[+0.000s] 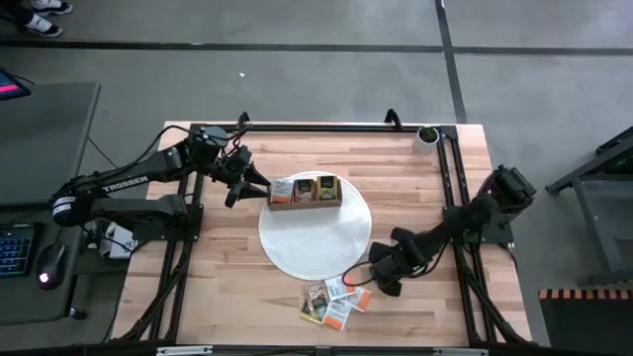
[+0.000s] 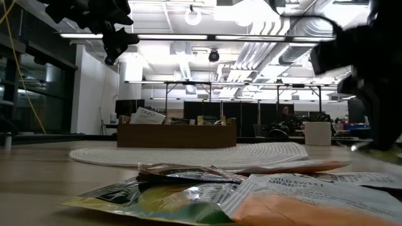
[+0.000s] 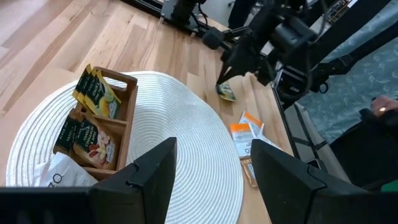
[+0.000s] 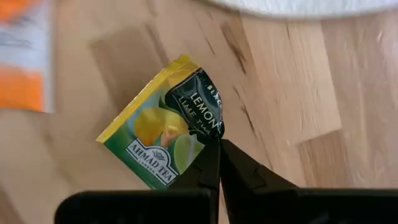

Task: Pick & Place Tea
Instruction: Put the yellow tea bag into the right section of the wooden organizer

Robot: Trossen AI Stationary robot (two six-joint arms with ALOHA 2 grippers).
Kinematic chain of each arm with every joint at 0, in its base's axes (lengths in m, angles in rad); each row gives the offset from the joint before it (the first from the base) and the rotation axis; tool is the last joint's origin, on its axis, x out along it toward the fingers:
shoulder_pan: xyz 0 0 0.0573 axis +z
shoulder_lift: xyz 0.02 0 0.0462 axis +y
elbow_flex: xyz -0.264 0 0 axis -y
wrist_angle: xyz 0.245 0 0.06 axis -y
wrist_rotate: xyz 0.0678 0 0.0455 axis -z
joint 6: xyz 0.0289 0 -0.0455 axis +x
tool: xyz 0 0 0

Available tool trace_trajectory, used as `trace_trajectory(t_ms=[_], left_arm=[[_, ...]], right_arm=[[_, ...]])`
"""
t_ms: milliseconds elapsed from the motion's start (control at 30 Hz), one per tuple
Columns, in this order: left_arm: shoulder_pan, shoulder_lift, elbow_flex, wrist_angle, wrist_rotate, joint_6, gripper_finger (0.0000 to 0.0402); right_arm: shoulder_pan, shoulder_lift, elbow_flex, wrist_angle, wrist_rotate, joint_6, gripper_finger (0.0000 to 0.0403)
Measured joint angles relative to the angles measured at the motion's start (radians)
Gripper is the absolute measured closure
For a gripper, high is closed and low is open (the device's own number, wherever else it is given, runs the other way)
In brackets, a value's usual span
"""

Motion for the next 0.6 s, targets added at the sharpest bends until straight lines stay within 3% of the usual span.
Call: trace_trajectory(t_ms=[300,600], left_arm=[[0.0,0.0,0.0,0.0,0.0,-0.002,0.0197],[0.0,0.0,0.0,0.0,-0.001,-0.011,0.0197]], right_arm=[[0.03,-0.003,0.116,-0.09,0.23,0.061,0.0403],[-0.039,-0.004,0.264,-0.166,0.478,-0.034,0.0402]])
